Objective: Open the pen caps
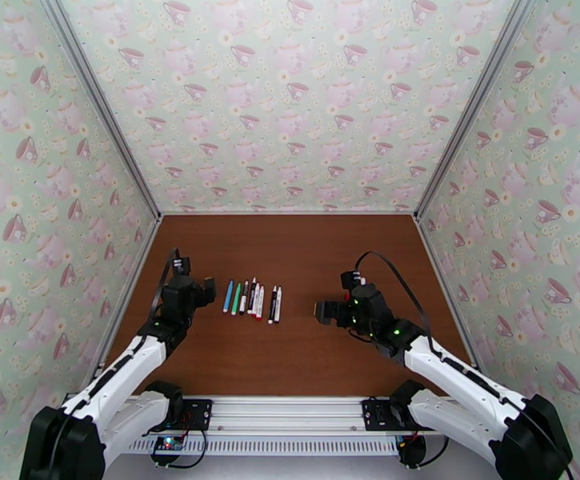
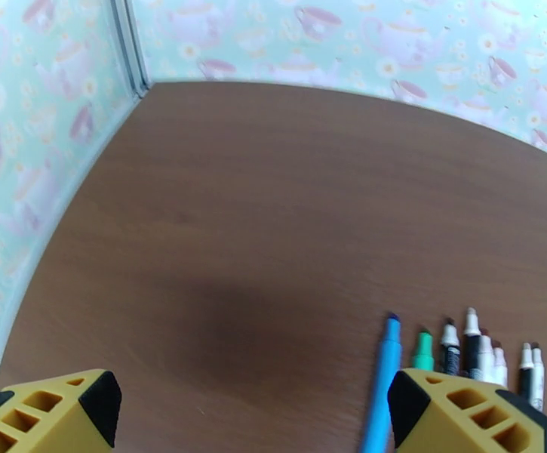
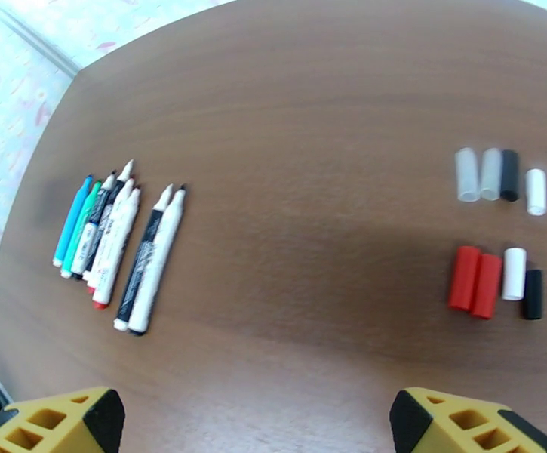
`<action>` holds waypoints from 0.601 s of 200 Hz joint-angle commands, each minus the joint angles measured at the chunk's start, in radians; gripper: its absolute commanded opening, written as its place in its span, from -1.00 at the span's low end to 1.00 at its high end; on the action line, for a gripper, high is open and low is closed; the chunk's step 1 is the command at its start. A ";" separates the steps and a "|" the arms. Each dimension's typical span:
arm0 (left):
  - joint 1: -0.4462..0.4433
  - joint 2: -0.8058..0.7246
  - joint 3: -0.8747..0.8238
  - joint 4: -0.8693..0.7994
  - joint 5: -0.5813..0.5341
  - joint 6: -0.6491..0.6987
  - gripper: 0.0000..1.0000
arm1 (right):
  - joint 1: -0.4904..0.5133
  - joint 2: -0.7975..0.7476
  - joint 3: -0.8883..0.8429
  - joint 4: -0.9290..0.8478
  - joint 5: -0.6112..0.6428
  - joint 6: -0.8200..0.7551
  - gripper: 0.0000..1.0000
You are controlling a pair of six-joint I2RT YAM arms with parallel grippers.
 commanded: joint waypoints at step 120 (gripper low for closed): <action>0.177 0.312 -0.134 0.733 0.318 0.139 1.00 | 0.006 -0.135 -0.022 0.026 0.224 -0.093 1.00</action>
